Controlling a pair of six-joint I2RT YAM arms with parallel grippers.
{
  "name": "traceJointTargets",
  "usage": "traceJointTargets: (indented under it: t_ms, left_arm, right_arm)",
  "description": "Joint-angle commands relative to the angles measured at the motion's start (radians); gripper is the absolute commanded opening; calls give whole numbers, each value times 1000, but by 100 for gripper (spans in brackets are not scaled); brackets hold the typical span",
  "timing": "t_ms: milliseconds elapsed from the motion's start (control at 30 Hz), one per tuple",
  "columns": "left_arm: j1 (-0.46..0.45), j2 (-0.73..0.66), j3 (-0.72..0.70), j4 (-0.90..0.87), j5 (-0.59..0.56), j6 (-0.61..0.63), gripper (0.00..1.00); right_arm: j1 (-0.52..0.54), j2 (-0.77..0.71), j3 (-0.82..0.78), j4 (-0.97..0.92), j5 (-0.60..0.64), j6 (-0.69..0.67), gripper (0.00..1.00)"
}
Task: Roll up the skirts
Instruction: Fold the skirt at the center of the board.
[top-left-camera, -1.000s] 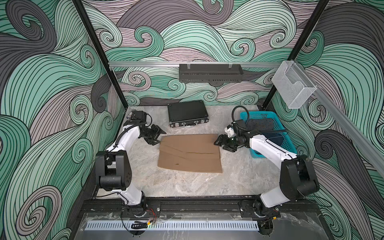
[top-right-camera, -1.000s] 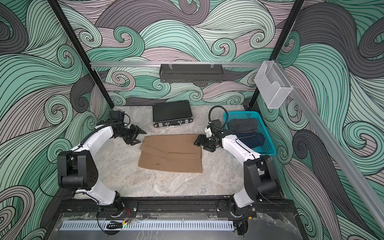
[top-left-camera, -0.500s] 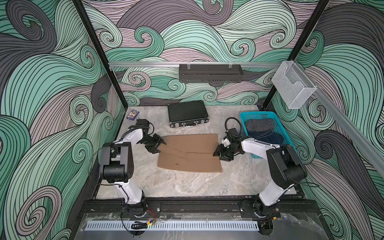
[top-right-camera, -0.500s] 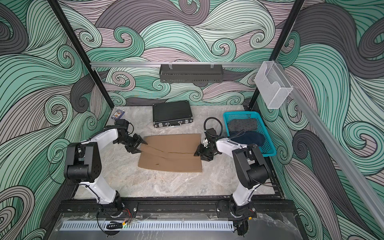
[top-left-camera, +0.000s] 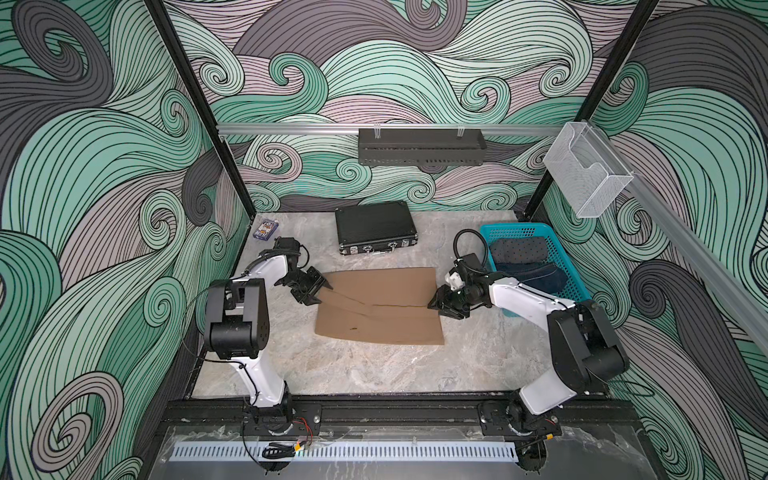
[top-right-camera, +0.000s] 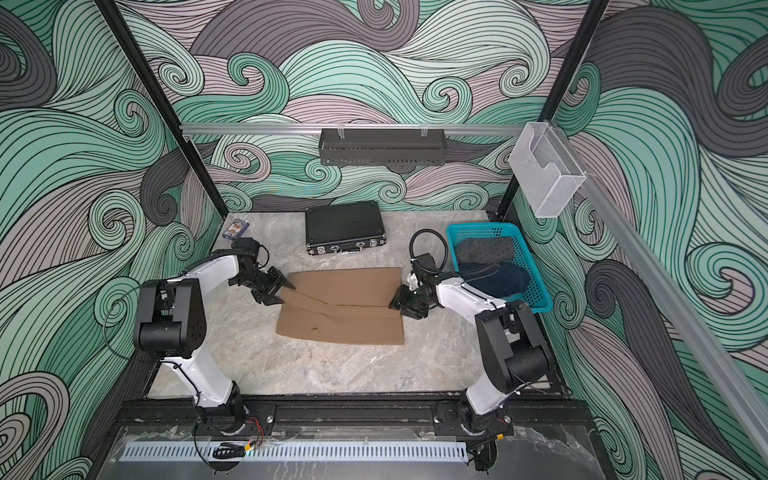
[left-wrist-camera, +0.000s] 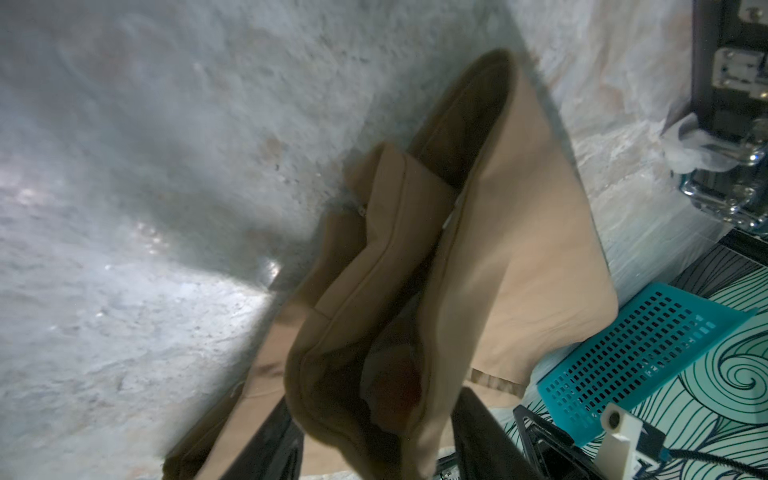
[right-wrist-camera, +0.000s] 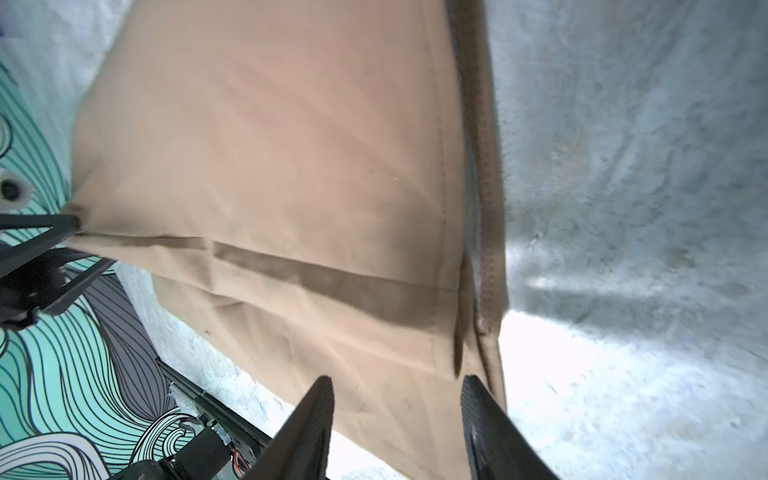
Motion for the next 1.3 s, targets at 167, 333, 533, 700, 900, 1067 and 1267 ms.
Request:
traceJointTargets:
  t_ms: [167,333,533,700,900,1067,1267]
  left_arm:
    - [-4,-34,-32,11,-24,14,47]
    - [-5,-21,-38,23,-34,11,18]
    - [-6,-29,7,16,-6,-28,0]
    - [-7,-68,147,-14,62,-133,0]
    - [-7,-41,347,3,151,-243,0]
    - [-7,4,461,-31,218,-244,0]
    - [-7,-35,370,-10,272,-228,0]
  right_arm:
    - [25,55,0,-9,19,0,50]
    - [32,85,14,-11,39,-1,40]
    - [28,98,47,9,24,8,4]
    - [-7,58,185,-49,21,22,0]
    - [-70,82,404,-149,-10,14,0]
    - [-110,77,510,-199,-40,17,0]
    - [-133,48,507,-229,-120,-5,0]
